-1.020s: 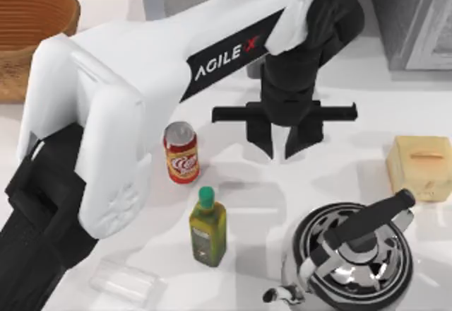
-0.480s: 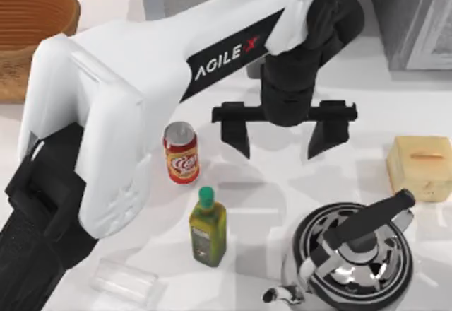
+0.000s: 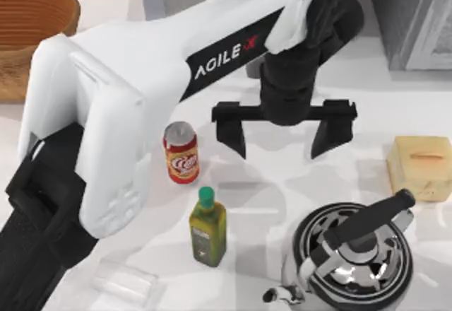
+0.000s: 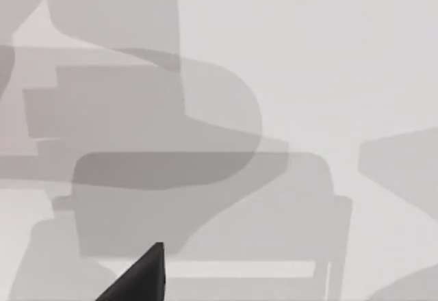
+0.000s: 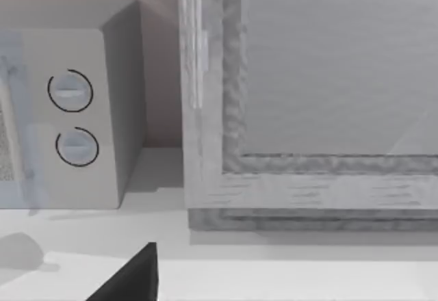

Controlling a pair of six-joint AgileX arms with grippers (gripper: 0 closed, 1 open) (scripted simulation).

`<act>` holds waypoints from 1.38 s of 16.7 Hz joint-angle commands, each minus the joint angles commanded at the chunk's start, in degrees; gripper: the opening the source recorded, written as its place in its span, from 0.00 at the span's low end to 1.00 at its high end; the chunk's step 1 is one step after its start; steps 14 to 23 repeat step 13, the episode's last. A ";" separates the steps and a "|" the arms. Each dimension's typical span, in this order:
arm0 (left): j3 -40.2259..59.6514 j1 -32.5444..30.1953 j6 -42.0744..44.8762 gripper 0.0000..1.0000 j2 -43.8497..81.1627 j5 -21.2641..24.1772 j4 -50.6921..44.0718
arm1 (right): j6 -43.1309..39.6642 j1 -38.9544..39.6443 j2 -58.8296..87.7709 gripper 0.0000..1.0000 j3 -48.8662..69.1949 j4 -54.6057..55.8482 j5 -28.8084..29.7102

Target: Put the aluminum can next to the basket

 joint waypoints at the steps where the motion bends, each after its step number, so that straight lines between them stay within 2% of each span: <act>1: 0.74 0.28 0.09 1.00 0.27 0.38 -0.82 | 0.00 0.00 0.00 1.00 0.00 0.00 0.00; 6: 6.74 1.27 0.50 1.00 2.53 2.17 -7.64 | 0.00 0.00 0.00 1.00 0.00 0.00 0.00; 12: 14.33 -0.24 -0.07 1.00 2.96 -0.17 -11.31 | 0.00 0.00 0.00 1.00 0.00 0.00 0.00; 23: 14.49 -0.31 -0.09 1.00 2.94 -0.26 -11.32 | 0.00 0.00 0.00 1.00 0.00 0.00 0.00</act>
